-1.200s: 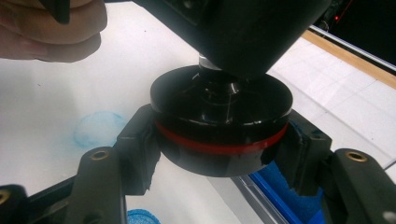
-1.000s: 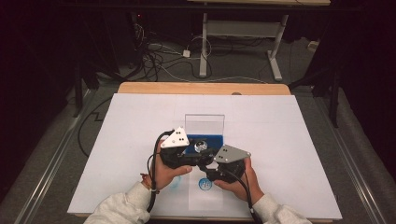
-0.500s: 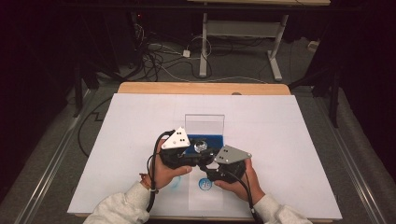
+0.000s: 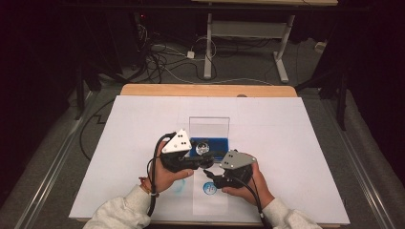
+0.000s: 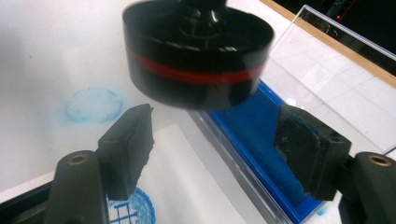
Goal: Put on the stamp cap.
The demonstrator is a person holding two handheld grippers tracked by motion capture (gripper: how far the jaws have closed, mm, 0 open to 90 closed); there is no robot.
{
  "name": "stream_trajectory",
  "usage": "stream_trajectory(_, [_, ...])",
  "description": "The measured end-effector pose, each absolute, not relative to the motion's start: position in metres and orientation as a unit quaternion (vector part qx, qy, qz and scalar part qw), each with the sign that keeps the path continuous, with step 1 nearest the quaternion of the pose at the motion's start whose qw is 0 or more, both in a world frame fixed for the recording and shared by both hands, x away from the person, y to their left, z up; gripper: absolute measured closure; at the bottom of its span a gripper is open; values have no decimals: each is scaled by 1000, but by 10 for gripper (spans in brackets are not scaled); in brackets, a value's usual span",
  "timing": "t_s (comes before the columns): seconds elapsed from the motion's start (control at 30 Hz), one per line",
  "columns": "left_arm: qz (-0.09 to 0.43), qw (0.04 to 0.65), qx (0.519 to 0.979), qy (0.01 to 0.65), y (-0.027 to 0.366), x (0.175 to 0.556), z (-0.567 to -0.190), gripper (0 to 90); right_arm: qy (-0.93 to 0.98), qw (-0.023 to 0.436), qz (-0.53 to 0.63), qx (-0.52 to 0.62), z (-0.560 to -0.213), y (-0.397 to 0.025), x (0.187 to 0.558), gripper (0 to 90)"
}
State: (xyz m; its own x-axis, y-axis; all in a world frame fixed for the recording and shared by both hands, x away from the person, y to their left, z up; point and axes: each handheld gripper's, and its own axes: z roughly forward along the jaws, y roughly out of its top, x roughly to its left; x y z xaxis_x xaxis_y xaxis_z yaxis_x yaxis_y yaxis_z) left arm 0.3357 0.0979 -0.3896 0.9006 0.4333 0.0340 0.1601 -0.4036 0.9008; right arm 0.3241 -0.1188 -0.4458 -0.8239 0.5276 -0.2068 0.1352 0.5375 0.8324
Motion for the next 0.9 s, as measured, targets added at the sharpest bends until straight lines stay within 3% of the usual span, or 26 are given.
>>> stream_trajectory(0.9, [167, 470, 849, 176, 110, 330, -393, 545, 816, 303, 428, 244, -417, -164, 330, 269])
